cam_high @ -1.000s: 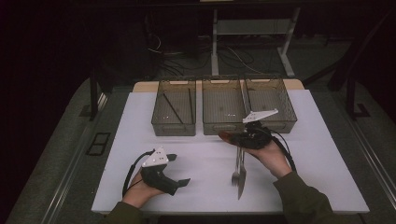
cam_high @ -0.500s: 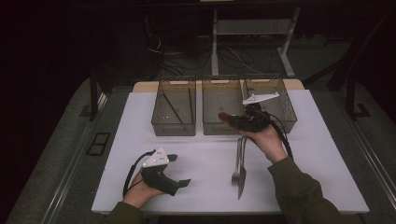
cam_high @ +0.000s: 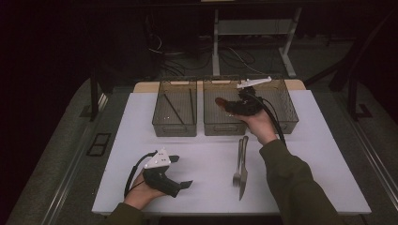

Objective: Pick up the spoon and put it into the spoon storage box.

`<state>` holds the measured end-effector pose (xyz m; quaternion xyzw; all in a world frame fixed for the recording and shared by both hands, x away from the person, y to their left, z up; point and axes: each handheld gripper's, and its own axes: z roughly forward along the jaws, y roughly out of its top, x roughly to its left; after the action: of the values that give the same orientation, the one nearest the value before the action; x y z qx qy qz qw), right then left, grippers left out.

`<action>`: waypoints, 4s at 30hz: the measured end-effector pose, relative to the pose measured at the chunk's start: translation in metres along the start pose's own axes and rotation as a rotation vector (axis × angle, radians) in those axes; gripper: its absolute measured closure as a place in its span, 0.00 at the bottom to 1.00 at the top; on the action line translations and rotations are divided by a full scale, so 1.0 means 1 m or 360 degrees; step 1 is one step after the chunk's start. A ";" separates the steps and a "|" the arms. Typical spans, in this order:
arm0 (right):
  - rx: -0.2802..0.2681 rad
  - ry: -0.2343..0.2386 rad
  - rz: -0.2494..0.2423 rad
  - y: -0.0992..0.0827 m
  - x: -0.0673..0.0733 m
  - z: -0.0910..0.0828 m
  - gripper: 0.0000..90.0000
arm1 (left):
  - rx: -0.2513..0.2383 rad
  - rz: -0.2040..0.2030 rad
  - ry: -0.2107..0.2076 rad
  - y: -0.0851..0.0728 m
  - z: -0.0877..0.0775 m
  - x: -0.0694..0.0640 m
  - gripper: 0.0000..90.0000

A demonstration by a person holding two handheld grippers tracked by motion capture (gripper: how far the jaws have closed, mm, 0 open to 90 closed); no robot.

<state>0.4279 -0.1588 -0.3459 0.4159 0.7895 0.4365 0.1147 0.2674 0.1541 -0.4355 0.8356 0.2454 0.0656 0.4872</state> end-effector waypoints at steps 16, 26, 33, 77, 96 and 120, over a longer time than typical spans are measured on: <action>0.0051 -0.0113 -0.0012 0.039 -0.011 0.045 0.92 | -0.0010 0.0012 -0.0016 0.001 0.000 -0.001 0.00; 0.0076 -0.0185 0.0040 0.035 -0.023 0.068 0.92 | -0.0005 0.0004 -0.0020 0.001 0.000 -0.001 0.00; 0.0089 -0.0196 0.0026 0.033 -0.021 0.071 0.77 | -0.0011 0.0004 -0.0018 0.001 0.000 -0.001 0.00; -0.0015 0.0161 -0.0103 -0.054 0.001 -0.047 0.44 | 0.0021 0.0007 0.0009 0.000 0.000 0.001 0.00; 0.0144 0.0134 -0.0116 -0.126 0.004 -0.077 0.61 | 0.0027 0.0017 0.0019 0.000 0.000 0.001 0.00; 0.0364 0.0264 -0.0249 -0.156 0.041 -0.047 1.00 | 0.0034 0.0022 0.0018 0.000 0.001 0.000 0.00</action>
<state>0.2892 -0.1981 -0.4330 0.3260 0.8708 0.3664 0.0346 0.2678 0.1532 -0.4357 0.8420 0.2429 0.0710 0.4764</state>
